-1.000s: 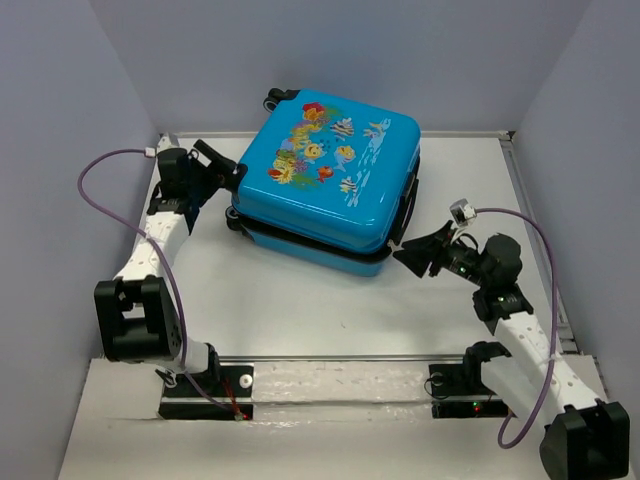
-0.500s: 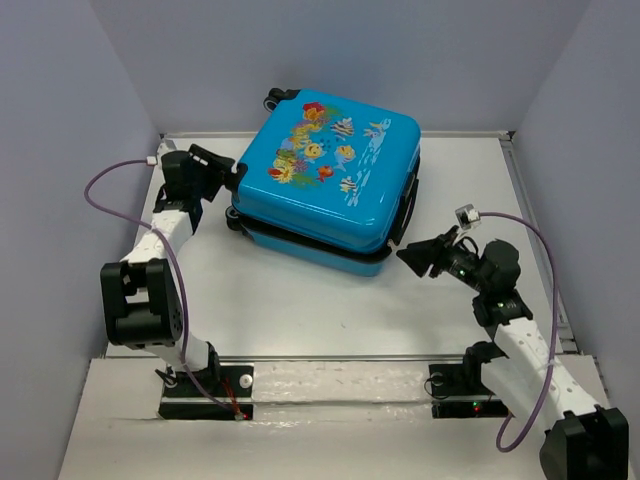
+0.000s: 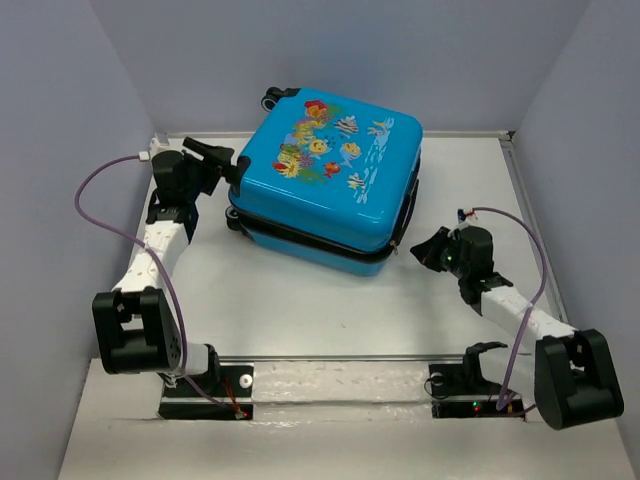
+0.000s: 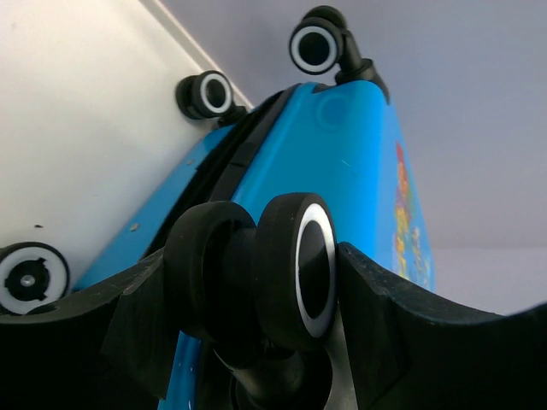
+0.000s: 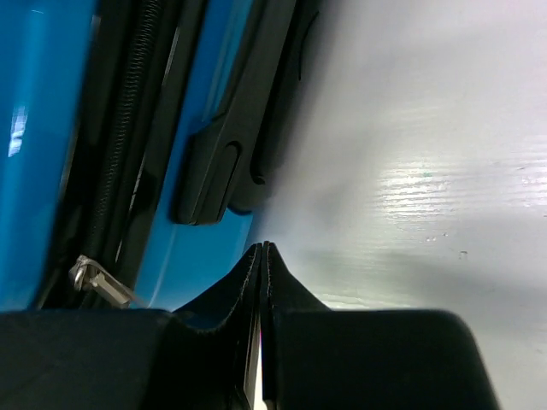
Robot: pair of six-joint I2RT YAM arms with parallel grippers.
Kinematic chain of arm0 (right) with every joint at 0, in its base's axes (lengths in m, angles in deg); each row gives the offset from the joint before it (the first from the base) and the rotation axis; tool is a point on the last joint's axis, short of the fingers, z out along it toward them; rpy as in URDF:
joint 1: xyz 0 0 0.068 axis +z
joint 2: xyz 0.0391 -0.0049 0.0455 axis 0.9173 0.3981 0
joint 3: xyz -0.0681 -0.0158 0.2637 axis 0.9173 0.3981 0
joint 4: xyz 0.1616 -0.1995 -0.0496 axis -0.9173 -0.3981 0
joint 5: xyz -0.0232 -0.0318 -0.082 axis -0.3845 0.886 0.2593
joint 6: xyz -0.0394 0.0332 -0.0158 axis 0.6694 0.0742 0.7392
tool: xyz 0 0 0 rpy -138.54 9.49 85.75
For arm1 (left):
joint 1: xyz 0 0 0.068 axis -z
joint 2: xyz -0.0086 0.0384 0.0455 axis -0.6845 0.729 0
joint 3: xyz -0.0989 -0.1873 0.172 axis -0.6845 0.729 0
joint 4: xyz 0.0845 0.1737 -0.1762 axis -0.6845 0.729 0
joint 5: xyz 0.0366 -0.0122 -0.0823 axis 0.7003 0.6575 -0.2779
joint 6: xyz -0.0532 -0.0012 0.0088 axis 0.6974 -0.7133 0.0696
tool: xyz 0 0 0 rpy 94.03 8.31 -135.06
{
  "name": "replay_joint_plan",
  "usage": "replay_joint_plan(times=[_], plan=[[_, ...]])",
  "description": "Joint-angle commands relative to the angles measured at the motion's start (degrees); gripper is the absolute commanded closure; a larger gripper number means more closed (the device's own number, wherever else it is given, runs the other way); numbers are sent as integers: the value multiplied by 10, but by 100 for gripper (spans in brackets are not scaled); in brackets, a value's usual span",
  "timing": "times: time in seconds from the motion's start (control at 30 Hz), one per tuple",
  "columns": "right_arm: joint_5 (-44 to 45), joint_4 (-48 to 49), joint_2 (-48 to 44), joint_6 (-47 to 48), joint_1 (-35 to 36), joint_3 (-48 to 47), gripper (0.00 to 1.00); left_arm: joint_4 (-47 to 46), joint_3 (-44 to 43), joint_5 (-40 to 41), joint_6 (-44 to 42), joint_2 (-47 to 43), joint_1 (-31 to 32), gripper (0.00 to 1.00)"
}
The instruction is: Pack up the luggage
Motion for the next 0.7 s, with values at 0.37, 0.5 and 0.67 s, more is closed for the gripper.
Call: replay_joint_plan(times=[0.37, 0.5, 0.67], plan=[[-147, 305, 203, -73, 19, -22, 93, -74, 23, -80, 41, -92, 47, 94], [-159, 327, 232, -73, 34, -39, 93, -82, 55, -82, 40, -88, 48, 94], [-168, 350, 252, -79, 55, -52, 93, -88, 73, -70, 28, -67, 45, 94]])
